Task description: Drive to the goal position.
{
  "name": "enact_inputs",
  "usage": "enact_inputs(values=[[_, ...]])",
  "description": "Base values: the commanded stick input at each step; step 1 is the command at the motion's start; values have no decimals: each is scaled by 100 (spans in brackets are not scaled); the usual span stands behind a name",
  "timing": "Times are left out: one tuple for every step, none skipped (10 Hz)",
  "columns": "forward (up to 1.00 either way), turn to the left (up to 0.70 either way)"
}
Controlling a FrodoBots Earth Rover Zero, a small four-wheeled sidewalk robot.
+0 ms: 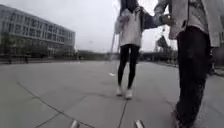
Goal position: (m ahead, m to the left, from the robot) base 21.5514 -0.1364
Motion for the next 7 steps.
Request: enact_inputs(values=[[0,0],[0,0],[0,0],[0,0],[0,0],[0,0],[0,0]])
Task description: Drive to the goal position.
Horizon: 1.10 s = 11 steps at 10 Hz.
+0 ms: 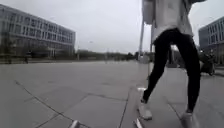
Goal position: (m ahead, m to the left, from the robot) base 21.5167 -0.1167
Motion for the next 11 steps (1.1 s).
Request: enact_inputs(values=[[0,0],[3,0],[5,0],[5,0],[5,0],[6,0],[14,0],[29,0],[95,0],[100,0],[100,0]])
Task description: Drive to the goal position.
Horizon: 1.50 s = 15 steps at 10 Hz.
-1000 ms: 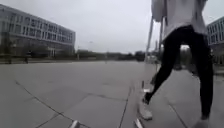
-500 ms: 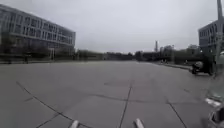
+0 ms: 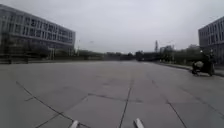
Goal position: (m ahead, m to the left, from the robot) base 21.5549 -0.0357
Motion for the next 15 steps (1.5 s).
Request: enact_inputs(values=[[100,0],[100,0],[100,0],[100,0],[100,0],[100,0],[100,0],[100,0],[100,0],[100,0],[100,0],[100,0],[100,0],[100,0],[100,0]])
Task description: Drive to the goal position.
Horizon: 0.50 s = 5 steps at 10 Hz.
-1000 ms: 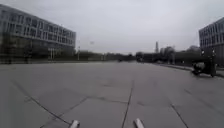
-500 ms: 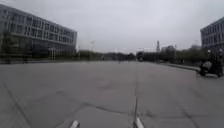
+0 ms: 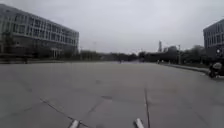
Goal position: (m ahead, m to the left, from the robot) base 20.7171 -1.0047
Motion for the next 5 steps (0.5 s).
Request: enact_inputs(values=[[100,0],[100,0],[100,0],[100,0],[100,0]])
